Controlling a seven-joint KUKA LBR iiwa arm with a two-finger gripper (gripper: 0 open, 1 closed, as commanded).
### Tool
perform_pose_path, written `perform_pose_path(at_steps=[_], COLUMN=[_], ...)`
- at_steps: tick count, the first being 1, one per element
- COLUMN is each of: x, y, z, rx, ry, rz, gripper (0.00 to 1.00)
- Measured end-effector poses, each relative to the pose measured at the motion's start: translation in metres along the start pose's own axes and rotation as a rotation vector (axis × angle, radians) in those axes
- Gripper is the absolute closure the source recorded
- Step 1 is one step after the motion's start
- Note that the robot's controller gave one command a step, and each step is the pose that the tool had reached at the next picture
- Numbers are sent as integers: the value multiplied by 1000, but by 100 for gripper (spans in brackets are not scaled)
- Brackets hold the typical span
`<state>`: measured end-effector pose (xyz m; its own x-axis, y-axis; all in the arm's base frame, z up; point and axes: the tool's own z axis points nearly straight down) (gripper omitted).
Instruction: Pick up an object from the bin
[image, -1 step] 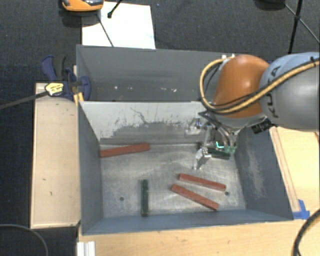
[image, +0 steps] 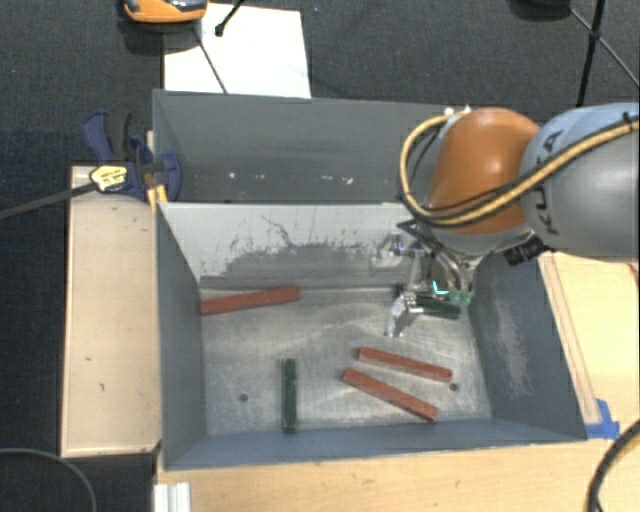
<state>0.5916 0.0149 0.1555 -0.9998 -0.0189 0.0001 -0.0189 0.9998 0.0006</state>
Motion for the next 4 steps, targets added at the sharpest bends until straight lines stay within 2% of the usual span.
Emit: perform_pose_path(at_steps=[1, 2, 3, 4], x=[0, 57, 57, 62], y=[7, -32, -32, -12], z=[3, 80, 80, -104], rx=[1, 1, 1, 1], ry=[-2, -14, -14, -12], rz=[-89, -75, -75, -79], gripper=[0, 100, 100, 100])
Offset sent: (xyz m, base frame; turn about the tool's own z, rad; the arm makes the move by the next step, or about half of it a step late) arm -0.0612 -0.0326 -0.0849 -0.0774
